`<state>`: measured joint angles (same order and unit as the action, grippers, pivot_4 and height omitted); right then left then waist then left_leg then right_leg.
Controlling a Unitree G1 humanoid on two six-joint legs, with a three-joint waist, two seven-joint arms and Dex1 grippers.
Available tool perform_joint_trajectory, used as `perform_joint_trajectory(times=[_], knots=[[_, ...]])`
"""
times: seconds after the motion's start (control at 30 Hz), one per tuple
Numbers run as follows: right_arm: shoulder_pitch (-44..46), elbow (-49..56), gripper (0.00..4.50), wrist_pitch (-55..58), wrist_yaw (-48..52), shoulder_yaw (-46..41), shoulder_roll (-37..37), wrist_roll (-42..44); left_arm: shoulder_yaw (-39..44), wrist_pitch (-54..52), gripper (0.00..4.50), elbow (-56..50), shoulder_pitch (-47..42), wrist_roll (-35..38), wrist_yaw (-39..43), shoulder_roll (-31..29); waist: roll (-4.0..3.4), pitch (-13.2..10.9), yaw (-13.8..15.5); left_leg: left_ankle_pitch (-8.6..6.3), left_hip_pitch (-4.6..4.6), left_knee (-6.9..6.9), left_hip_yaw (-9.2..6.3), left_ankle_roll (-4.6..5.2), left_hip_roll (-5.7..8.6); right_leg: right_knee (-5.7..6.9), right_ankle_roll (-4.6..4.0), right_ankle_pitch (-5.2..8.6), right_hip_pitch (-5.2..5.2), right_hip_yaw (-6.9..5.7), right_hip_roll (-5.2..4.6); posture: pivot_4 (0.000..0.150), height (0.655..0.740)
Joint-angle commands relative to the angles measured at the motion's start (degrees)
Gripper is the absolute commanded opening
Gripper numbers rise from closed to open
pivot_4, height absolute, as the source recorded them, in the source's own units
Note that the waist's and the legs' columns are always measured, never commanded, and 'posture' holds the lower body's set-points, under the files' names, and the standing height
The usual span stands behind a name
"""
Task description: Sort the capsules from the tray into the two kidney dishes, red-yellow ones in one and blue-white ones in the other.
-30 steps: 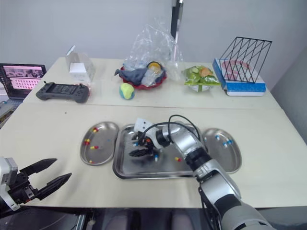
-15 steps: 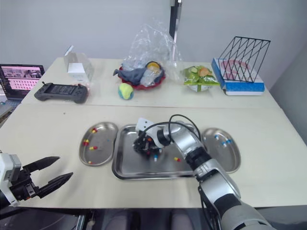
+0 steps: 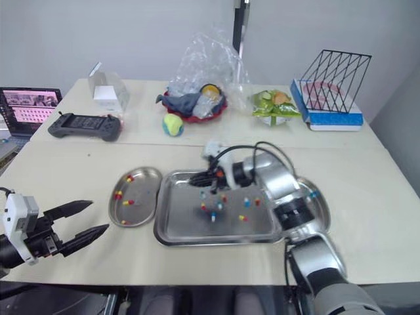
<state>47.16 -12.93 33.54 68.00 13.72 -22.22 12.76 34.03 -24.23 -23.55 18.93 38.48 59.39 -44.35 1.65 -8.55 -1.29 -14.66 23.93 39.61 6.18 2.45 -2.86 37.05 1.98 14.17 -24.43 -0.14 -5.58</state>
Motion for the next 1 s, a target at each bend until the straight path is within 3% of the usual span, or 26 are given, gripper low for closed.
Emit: perform_joint_trajectory(times=[0.03,0.23,0.37,0.6,1.0], knots=[[-2.5,6.0,0.02,3.8,1.7,-6.4,-9.4,2.9,-2.8,-1.0,4.50,2.1,-5.2,1.6,1.2,-2.2,0.00,0.0,0.4,-0.01,-0.01,-0.01,0.00,0.01,0.01,-0.02,0.00,0.00,0.02,-0.07,-0.05,0.150,0.7204],[-9.0,11.0,0.02,7.7,1.3,-11.6,-20.6,4.8,-7.5,-0.9,4.50,7.5,-12.3,0.3,3.7,-3.7,-0.04,0.0,0.2,-0.05,-0.02,-0.05,0.11,0.08,-0.04,-0.09,-0.05,0.01,-0.01,-0.32,-0.11,0.150,0.7204],[-21.9,12.8,0.02,6.6,-2.0,-18.9,-30.5,2.5,-13.7,0.8,4.50,15.5,-21.4,-2.4,7.3,-4.8,-0.09,-0.1,1.3,-0.04,-0.03,-0.13,0.18,0.08,0.05,-0.17,-0.07,0.05,0.11,-0.49,-0.07,0.150,0.7204],[-32.3,14.5,0.02,5.0,-6.3,-23.5,-30.9,4.1,-16.9,4.1,4.50,22.3,-26.9,-6.0,10.3,-5.3,-0.09,0.0,0.4,-0.04,-0.09,-0.09,0.28,0.07,-0.02,-0.21,-0.08,0.01,0.13,-0.43,0.05,0.150,0.7204],[-32.4,8.5,4.11,-2.4,-5.9,-31.6,-31.7,7.7,-13.9,12.1,4.50,32.2,-29.8,-11.0,8.5,-6.0,-0.09,-0.1,0.8,-0.04,-0.11,-0.02,0.20,0.08,-0.02,-0.18,-0.04,0.00,0.17,-0.36,0.06,0.150,0.7204]])
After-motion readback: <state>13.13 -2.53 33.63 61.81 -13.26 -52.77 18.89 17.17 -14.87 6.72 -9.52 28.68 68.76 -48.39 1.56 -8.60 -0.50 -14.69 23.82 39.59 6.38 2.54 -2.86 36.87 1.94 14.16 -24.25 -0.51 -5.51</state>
